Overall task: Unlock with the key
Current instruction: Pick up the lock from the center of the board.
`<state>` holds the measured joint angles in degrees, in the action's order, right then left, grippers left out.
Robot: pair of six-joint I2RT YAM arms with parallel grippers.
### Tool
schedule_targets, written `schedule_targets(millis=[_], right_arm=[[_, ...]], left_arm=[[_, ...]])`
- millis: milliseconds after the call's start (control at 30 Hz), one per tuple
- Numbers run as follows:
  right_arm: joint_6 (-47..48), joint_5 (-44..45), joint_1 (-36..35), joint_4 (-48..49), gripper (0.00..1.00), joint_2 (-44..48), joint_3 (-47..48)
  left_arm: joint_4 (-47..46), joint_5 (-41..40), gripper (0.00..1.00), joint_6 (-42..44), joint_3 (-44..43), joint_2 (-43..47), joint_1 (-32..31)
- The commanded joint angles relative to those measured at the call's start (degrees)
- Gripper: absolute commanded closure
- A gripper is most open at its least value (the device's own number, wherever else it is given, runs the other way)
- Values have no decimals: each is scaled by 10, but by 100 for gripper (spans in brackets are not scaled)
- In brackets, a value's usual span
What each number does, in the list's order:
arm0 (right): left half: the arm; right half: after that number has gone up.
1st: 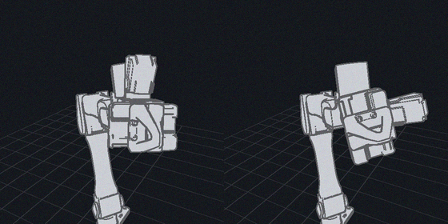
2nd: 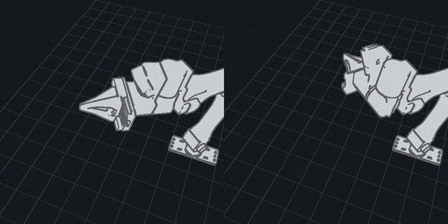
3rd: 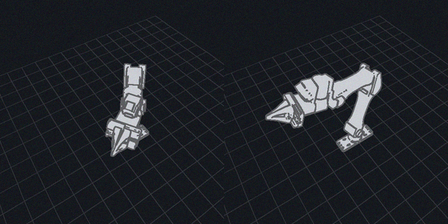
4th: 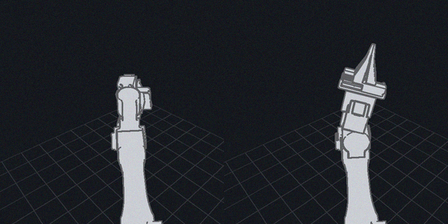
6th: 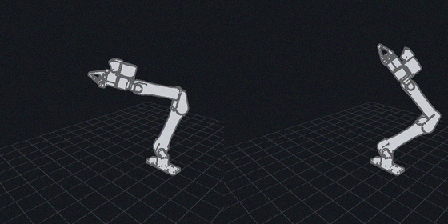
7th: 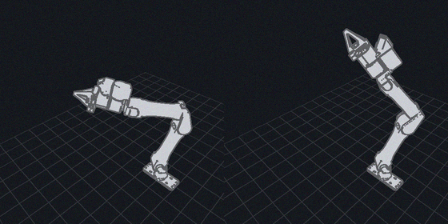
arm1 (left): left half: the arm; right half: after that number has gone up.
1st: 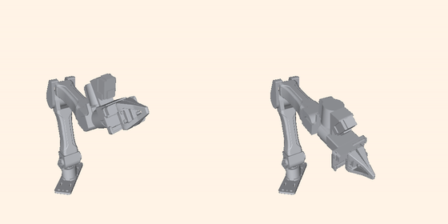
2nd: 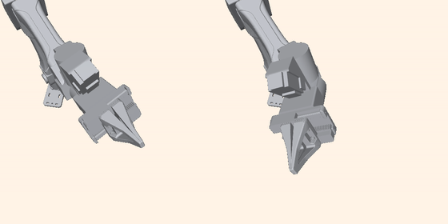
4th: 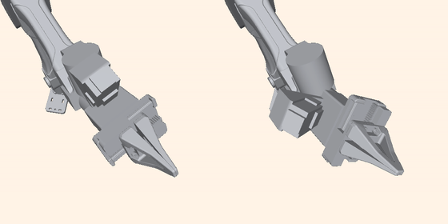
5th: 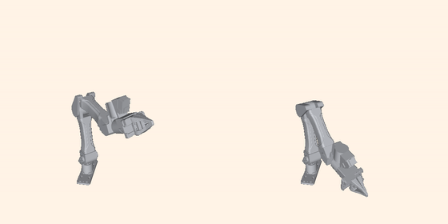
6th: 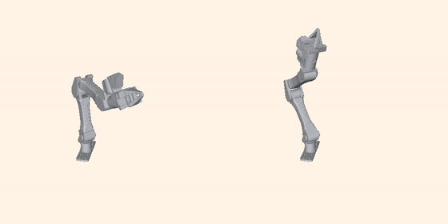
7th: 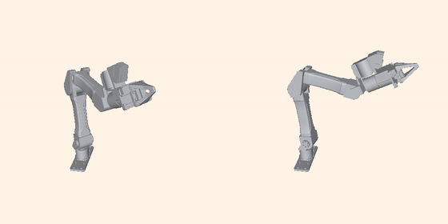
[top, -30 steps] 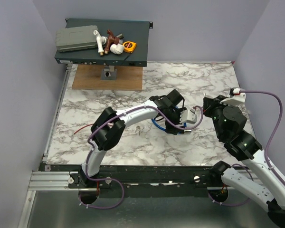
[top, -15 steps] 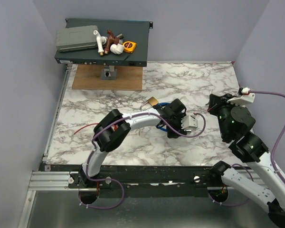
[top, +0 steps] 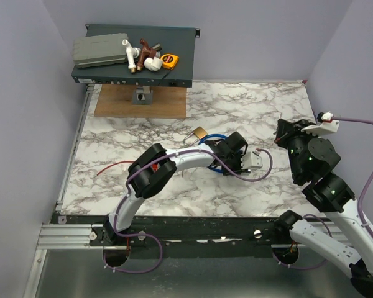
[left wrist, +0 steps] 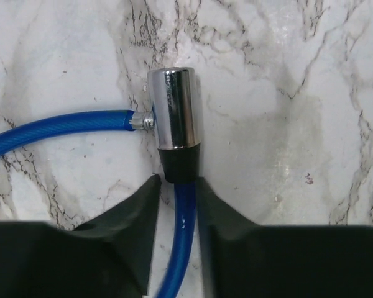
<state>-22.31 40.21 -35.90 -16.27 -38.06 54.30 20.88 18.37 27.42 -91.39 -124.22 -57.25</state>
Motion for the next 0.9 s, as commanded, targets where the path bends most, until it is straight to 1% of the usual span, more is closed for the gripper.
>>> schedule_targets(millis=[0,67,100,267,400,533,633,867], right_arm=[[16,8,0,16,99,-8,28],[20,9,0,20,100,-10,29],[22,10,0,24,99,-11,29],[34,23,0,55,99,-24,14],[60,41,0,90,99,-34,6],[70,40,0,115,99,-49,5],[70,10,1,131,99,-62,-4],[81,-121,0,191,99,-129,-19]], left_arm=[[4,-24,83,8,6,-16,-8],[6,-25,97,17,20,-3,-8],[11,-25,100,24,26,6,-9],[70,-24,100,64,21,69,-8],[133,-16,100,103,14,145,-8],[205,4,100,147,17,229,-8],[271,31,100,162,-7,276,-8],[430,114,100,212,-67,370,-11]])
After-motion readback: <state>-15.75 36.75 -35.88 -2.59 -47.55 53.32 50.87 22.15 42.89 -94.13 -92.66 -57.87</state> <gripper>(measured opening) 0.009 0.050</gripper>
